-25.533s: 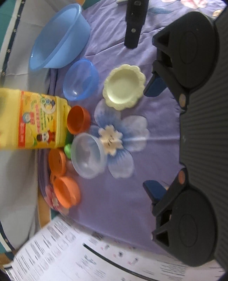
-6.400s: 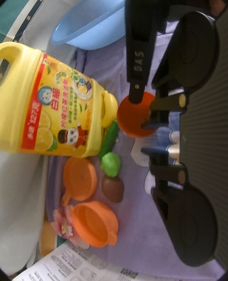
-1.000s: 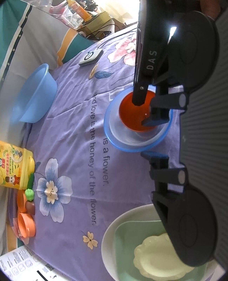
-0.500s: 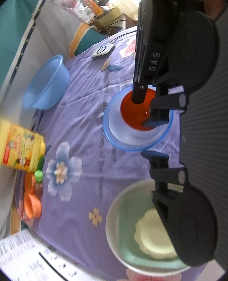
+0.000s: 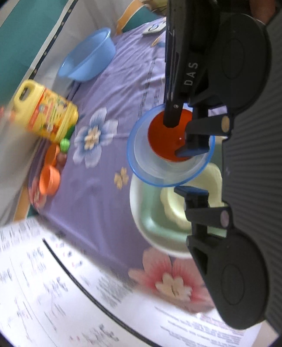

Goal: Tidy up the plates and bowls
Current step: 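Carry the nested bowls with the right gripper over the green plate stack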

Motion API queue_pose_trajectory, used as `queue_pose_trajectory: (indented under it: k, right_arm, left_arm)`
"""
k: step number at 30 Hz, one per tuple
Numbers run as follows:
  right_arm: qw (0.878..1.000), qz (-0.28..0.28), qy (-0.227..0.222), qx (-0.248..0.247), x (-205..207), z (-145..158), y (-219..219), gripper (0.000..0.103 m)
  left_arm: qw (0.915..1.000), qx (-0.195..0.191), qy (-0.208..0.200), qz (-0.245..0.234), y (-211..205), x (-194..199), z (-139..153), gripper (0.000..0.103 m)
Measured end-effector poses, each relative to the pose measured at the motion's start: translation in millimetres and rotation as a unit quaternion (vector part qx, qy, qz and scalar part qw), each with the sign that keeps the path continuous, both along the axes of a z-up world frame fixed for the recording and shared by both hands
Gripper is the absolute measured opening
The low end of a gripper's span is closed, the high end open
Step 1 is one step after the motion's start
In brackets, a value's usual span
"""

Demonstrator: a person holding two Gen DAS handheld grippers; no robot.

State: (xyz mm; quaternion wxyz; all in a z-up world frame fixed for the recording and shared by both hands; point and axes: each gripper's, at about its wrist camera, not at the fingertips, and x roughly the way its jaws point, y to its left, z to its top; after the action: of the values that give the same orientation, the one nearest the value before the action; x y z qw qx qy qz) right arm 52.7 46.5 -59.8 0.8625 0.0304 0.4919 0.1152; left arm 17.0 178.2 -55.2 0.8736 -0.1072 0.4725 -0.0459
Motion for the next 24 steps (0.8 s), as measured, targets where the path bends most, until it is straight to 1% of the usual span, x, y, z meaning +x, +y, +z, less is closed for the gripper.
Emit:
queue_pose_trajectory:
  k: [3, 7, 18, 24]
  right_arm:
    - [1.0, 0.018, 0.009, -0.001, 3, -3, 18, 0.02]
    - [0.999, 0.03, 0.022, -0.004, 6, -10, 30, 0.02]
    - [0.998, 0.036, 0.056, -0.017, 16, -30, 42, 0.02]
    - [0.997, 0.039, 0.058, -0.019, 18, -33, 44, 0.019]
  left_arm:
    - [0.9999, 0.002, 0.005, 0.012, 15, -4, -4, 0.027]
    - [0.9997, 0.005, 0.013, 0.018, 27, -6, -10, 0.027]
    - [0.9992, 0.001, 0.036, 0.018, 34, 0, -29, 0.027]
    - [0.999, 0.0, 0.04, 0.021, 37, 4, -33, 0.028]
